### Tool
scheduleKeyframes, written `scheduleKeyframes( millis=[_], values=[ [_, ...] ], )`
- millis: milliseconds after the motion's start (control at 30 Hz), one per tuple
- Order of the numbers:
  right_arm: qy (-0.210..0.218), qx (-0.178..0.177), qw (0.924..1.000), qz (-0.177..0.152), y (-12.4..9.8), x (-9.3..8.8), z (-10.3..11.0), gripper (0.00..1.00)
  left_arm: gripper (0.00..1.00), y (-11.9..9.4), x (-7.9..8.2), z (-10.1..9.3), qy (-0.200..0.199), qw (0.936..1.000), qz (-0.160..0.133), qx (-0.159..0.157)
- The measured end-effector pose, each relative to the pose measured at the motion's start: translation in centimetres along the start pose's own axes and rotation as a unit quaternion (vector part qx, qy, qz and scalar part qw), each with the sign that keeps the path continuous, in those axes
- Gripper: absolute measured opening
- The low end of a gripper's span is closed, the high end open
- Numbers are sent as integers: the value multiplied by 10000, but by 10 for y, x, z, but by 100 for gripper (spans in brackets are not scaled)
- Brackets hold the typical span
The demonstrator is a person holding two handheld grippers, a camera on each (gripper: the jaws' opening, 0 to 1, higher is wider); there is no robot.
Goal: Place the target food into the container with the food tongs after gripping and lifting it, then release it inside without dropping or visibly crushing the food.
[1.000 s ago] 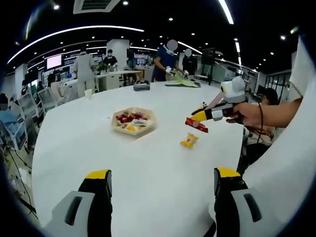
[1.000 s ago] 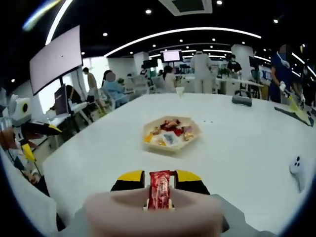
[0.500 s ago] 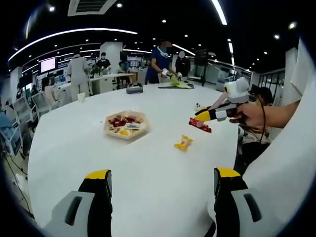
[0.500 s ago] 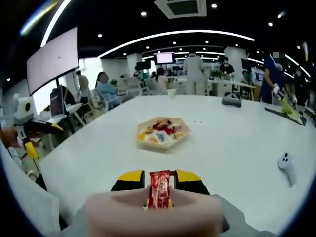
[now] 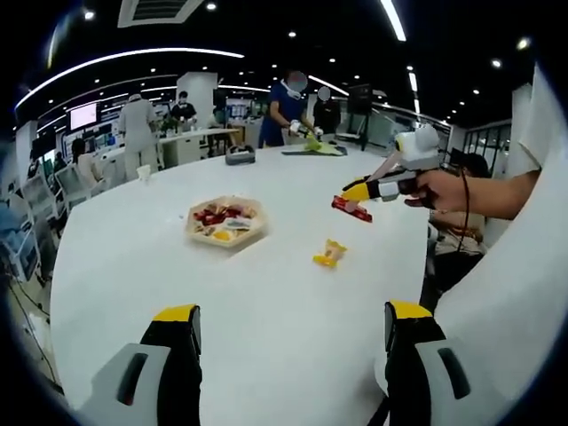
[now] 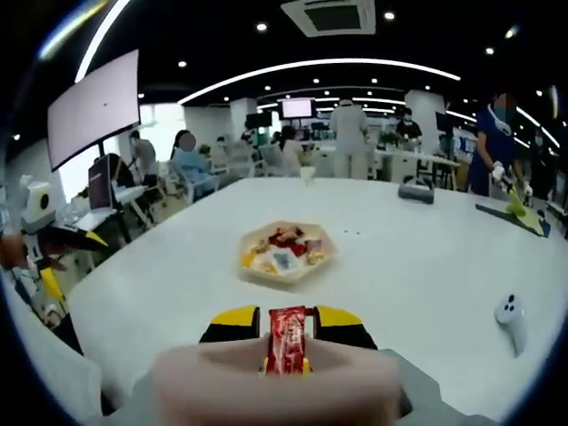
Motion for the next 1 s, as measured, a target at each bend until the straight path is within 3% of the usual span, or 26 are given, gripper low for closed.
scheduleKeyframes(
  millis=[300, 1000],
  values=[
    [-220, 179, 9996, -93, 21, 24, -8, 23, 85, -5, 3, 3, -111, 9996, -78, 230],
    [-705, 567, 9956, -238, 81, 86, -13, 23, 89, -31, -13, 5, -420, 9961, -48, 768]
  ],
)
Point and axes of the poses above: the point that each gripper's makers call its tool centre point, and the gripper's own axes: y roughly forward along the fingers, z roughly to its left, x roughly out of its top, the point moved 8 cm from there along -y, roughly backward along the fingers, and after that the axes turned 1 degree about -z, right-handed, at the moved point
